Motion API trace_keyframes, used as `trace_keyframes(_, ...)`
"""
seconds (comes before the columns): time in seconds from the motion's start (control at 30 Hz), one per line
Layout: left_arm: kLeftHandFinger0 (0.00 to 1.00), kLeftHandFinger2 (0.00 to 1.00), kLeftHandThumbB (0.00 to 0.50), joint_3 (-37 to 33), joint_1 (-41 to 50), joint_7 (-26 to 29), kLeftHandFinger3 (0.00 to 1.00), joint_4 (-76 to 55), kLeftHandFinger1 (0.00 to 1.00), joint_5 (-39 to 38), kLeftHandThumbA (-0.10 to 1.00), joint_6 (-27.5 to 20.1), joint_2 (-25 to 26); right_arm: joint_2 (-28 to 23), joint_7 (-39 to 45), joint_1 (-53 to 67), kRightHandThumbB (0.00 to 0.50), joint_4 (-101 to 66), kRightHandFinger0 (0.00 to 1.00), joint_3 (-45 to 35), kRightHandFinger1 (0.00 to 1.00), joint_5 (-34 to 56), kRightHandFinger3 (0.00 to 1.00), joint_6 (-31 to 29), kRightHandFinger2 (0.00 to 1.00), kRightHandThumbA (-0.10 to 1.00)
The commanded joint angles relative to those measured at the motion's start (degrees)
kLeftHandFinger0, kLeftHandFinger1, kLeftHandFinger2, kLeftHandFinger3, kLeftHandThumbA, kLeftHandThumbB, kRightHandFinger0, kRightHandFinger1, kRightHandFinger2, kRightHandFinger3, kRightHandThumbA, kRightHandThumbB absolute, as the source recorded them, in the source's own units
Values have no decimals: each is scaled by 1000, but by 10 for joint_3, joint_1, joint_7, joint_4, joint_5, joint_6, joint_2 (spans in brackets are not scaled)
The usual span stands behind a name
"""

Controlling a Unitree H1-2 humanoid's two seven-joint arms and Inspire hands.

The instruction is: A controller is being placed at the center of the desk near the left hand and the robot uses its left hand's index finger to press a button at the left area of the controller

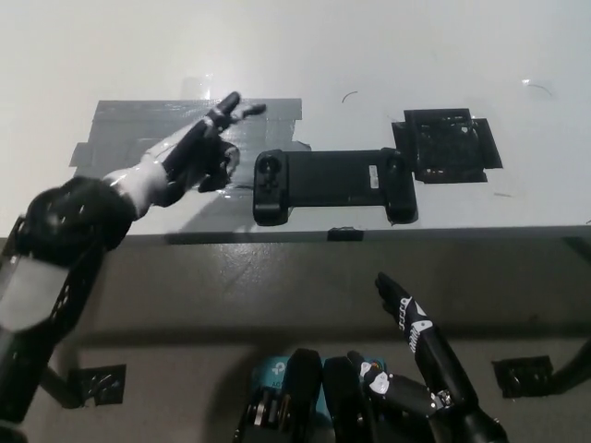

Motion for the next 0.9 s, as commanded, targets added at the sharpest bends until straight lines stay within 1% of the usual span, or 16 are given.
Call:
trace_keyframes(0.0, 0, 164, 456, -42, -87, -134, 1000, 63, 0, -54, 1000, 103, 35, 2, 4, -11, 169, -24, 1000, 3, 1000, -16, 1000, -29, 1000, 664)
trace_keyframes(0.07, 0, 235, 438, -51, -93, -137, 1000, 86, 0, -46, 1000, 103, 33, 3, 4, -11, 167, -29, 1000, 3, 1000, -15, 1000, -21, 1000, 613)
trace_keyframes(0.1, 0, 316, 431, -55, -94, -140, 1000, 95, 14, -42, 1000, 103, 32, 4, 5, -11, 165, -31, 1000, 4, 1000, -15, 1000, -18, 1000, 591)
trace_keyframes(0.13, 0, 398, 427, -61, -94, -141, 1000, 103, 55, -36, 1000, 103, 31, 4, 5, -11, 166, -29, 1000, 4, 1000, -13, 1000, -20, 1000, 585)
trace_keyframes(0.17, 0, 449, 427, -64, -92, -140, 1000, 104, 82, -34, 1000, 103, 32, 4, 6, -9, 167, -29, 1000, 5, 1000, -14, 1000, -21, 1000, 582)
trace_keyframes(0.2, 0, 463, 424, -71, -90, -148, 1000, 109, 85, -34, 1000, 103, 32, 4, 6, -6, 170, -30, 1000, 6, 1000, -14, 1000, -23, 1000, 576)
trace_keyframes(0.27, 0, 437, 422, -80, -90, -156, 1000, 115, 36, -36, 1000, 103, 33, 3, 6, -6, 178, -38, 1000, 6, 1000, -17, 1000, -15, 1000, 585)
trace_keyframes(0.37, 0, 394, 403, -85, -86, -160, 1000, 104, 10, -42, 1000, 103, 39, 3, 6, -11, 174, -36, 1000, 6, 1000, -19, 1000, -17, 1000, 569)
trace_keyframes(0.43, 0, 401, 405, -89, -87, -161, 1000, 100, 15, -46, 1000, 103, 41, 3, 6, -12, 178, -36, 1000, 4, 1000, -18, 1000, -18, 1000, 560)
trace_keyframes(0.5, 0, 352, 406, -92, -81, -157, 1000, 96, 0, -52, 1000, 103, 41, 2, 5, -7, 182, -39, 1000, 4, 1000, -19, 1000, -19, 1000, 559)
trace_keyframes(0.57, 0, 332, 404, -94, -78, -157, 1000, 89, 0, -53, 1000, 103, 44, 3, 5, -4, 186, -42, 1000, 4, 1000, -19, 1000, -17, 1000, 557)
trace_keyframes(0.67, 0, 338, 402, -94, -78, -162, 1000, 90, 0, -56, 1000, 103, 48, 2, 7, -4, 184, -44, 1000, 5, 1000, -20, 1000, -16, 1000, 547)
trace_keyframes(0.73, 0, 404, 421, -94, -81, -164, 1000, 92, 19, -57, 1000, 103, 51, 2, 7, -7, 188, -42, 1000, 3, 1000, -18, 1000, -17, 1000, 546)
trace_keyframes(0.77, 0, 426, 420, -95, -81, -160, 1000, 90, 37, -60, 1000, 103, 53, 1, 7, -7, 188, -43, 1000, 3, 1000, -19, 1000, -16, 1000, 547)
trace_keyframes(0.87, 0, 395, 428, -97, -90, -169, 1000, 104, 3, -70, 1000, 103, 55, 2, 7, -11, 187, -40, 1000, 3, 1000, -21, 1000, -17, 1000, 548)
